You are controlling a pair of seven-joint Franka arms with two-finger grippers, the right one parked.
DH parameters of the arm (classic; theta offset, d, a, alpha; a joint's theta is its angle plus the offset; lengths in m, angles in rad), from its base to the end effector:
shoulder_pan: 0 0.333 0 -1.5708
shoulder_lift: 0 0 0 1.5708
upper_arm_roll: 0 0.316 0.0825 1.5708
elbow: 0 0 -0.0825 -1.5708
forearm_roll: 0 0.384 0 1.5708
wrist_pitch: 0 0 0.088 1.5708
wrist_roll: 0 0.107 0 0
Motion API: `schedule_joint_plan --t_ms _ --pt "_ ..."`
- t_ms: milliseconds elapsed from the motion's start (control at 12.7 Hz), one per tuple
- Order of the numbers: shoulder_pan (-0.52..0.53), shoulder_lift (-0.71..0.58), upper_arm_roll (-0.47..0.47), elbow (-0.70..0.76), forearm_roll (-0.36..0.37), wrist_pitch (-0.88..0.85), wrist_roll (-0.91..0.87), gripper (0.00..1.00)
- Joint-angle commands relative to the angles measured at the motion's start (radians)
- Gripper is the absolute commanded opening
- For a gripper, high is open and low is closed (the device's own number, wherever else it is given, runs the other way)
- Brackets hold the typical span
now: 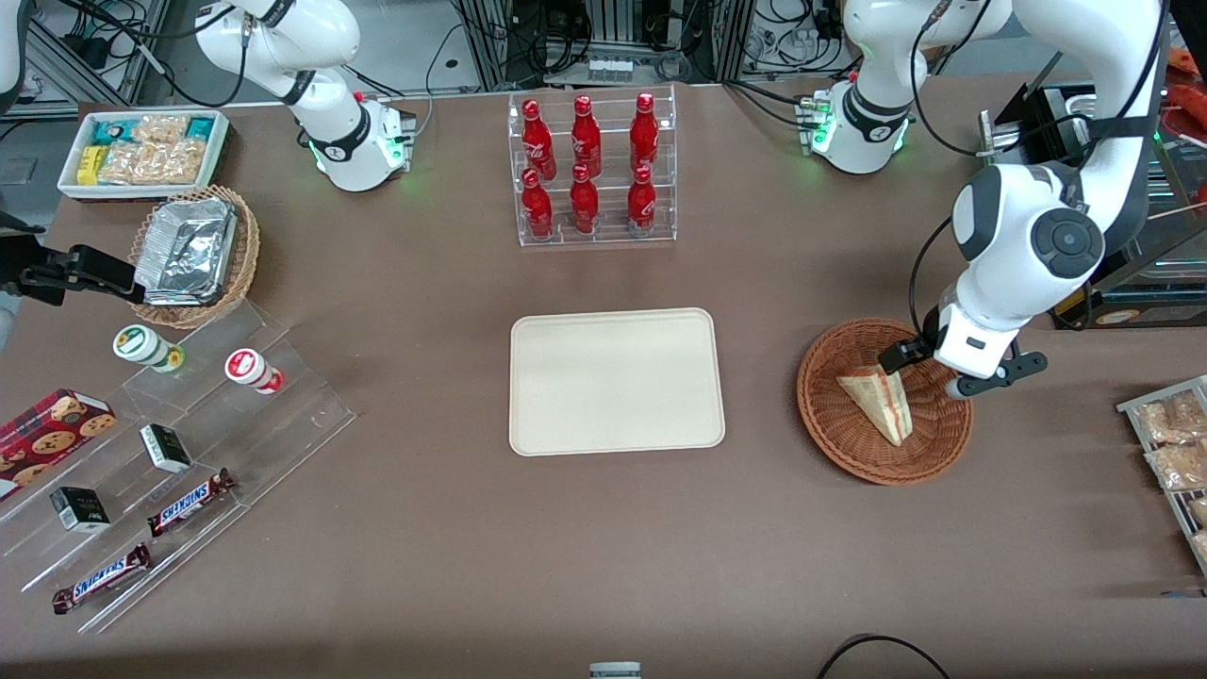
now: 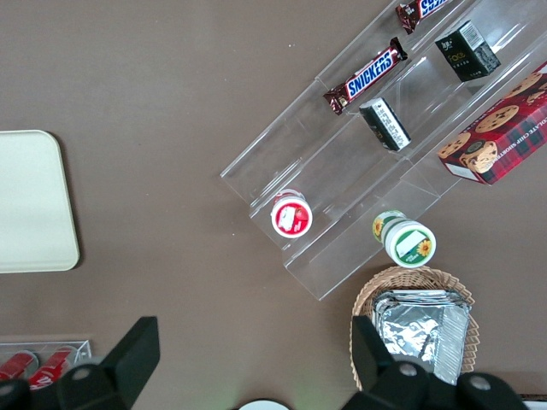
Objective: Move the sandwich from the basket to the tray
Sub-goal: 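Lower the open left gripper and close it on the wrapped sandwich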
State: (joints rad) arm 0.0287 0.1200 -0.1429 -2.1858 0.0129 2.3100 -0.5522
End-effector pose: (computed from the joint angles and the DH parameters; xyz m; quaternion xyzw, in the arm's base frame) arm 0.5449 -0.0617 0.3346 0.9769 0.2135 0.0014 0.0044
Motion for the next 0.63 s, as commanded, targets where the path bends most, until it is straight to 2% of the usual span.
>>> schedule_joint_plan --t_ms 0,236,550 --pt "-0.001 0.035 -0.006 -0.006 0.016 0.064 -0.185 1.00" --pt "-0.009 0.055 -0.026 -0.006 0.016 0.103 -0.336 1.00" --pt "-0.013 0.082 -0.026 -0.006 0.016 0.114 -0.347 1.00"
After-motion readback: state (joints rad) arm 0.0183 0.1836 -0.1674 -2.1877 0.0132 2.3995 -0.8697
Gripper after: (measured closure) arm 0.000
